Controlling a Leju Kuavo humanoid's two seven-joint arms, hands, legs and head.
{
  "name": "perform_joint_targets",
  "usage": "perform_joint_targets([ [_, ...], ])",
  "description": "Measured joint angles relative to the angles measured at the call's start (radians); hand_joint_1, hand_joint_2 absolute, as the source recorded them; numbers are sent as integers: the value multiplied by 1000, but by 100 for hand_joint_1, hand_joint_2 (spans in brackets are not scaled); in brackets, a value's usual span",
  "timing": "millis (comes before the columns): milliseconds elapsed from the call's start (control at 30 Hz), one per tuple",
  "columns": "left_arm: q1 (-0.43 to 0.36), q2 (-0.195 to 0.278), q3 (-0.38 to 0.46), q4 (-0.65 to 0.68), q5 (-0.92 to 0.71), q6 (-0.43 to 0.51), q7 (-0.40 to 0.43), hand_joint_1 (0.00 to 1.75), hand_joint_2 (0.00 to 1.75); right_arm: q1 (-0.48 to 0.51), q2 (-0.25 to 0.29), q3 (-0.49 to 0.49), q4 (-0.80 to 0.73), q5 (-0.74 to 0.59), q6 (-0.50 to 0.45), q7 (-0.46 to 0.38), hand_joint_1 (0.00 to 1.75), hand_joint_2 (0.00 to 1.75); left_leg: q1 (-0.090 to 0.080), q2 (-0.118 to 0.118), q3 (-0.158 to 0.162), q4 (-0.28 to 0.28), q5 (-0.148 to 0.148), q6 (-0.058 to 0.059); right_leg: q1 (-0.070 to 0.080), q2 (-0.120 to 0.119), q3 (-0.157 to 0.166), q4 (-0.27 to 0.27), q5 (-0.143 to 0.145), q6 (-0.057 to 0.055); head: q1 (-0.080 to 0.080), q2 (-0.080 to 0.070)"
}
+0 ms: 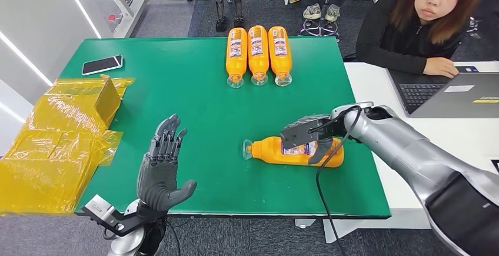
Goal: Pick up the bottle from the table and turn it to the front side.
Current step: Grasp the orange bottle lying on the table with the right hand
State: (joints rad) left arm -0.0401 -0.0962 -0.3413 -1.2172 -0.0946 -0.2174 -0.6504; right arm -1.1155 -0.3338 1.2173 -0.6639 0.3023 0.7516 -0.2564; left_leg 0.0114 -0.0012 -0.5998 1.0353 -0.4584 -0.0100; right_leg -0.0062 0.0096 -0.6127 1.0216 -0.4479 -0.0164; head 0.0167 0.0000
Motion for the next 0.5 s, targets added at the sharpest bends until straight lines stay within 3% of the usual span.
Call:
perform_joint_targets([
  [500, -10, 0, 0, -13, -1, -7, 8, 0, 175, 155, 0, 42, 101, -25, -241, -56, 0, 175, 0, 0, 2, 0, 0, 0, 0, 1, 2, -1, 0, 0, 0, 0],
])
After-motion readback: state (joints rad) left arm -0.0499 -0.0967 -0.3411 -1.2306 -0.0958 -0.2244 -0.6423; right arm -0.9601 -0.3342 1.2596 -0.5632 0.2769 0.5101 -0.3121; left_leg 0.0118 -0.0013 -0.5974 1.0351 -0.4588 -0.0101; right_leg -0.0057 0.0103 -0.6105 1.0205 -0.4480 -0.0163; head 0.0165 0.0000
